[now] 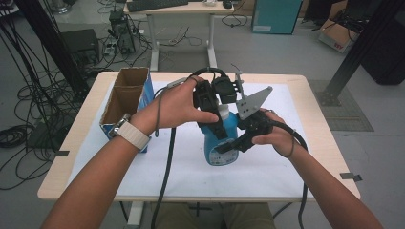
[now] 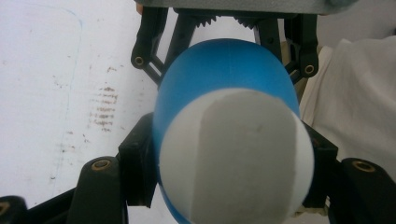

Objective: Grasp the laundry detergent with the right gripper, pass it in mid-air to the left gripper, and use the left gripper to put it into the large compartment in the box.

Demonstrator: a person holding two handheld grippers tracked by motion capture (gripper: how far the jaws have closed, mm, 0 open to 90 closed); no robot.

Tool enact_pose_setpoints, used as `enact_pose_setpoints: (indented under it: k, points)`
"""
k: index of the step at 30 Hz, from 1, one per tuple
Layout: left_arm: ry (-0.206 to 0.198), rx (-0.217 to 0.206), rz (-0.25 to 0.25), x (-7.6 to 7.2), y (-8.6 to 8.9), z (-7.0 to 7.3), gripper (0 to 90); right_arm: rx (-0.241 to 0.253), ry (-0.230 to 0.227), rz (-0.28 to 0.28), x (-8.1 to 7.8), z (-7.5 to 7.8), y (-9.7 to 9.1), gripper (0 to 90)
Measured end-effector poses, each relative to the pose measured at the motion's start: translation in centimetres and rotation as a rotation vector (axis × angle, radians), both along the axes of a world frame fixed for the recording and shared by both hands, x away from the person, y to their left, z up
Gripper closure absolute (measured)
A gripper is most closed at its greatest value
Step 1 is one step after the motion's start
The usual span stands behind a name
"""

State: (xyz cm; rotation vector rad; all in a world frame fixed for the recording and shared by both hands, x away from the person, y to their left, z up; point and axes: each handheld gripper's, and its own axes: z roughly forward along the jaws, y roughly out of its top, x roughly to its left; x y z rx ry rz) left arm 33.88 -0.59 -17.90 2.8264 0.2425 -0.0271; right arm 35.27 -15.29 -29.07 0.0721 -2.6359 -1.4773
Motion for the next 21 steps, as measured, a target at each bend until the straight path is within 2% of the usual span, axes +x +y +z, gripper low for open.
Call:
enact_pose_setpoints:
  k: [21]
  points:
    - [0.003, 0.003, -0.004, -0.09, 0.04, 0.06, 37.6, -0.003, -0.007, 0.002, -0.08, 0.08, -0.01, 43.3]
